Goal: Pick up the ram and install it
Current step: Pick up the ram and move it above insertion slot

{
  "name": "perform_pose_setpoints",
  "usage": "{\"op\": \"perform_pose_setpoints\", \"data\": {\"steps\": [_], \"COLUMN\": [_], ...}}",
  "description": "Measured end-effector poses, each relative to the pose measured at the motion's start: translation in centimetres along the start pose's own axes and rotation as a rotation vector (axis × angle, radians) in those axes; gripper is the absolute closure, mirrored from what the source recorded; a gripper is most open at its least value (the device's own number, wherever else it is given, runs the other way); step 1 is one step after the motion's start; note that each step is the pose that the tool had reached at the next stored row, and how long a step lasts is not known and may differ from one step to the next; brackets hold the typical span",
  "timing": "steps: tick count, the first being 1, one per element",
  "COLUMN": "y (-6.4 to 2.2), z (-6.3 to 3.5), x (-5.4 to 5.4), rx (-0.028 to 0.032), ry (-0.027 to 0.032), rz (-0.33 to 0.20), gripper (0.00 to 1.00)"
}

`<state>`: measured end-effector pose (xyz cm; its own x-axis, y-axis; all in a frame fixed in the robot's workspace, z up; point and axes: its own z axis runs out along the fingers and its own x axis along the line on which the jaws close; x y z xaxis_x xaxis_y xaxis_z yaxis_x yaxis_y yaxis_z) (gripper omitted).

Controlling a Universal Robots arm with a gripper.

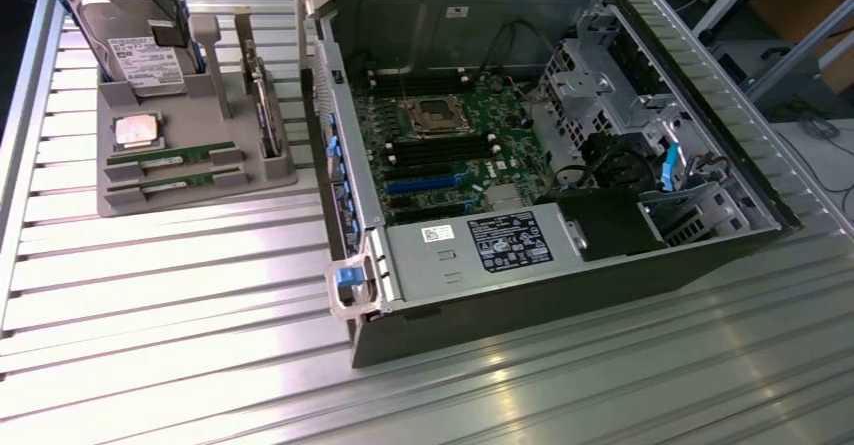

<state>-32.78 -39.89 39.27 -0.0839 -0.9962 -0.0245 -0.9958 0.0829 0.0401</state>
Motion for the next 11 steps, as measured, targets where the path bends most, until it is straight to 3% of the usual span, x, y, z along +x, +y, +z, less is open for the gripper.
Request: {"op": "perform_pose_setpoints", "data": {"steps": [4, 5, 6, 7, 11], "y": [0.0, 0.0, 0.0, 0.0, 0.0], "z": [0.0, 0.0, 0.0, 0.0, 0.0], "x": [0.0, 0.0, 0.0, 0.0, 0.0], "rx": [0.0, 0.0, 0.0, 0.0, 0.0], "ry": [0.0, 0.0, 0.0, 0.0, 0.0], "rz": [0.0, 0.0, 0.0, 0.0, 0.0], "gripper": [0.89, 0.77, 0.77, 0.7, 0.7]}}
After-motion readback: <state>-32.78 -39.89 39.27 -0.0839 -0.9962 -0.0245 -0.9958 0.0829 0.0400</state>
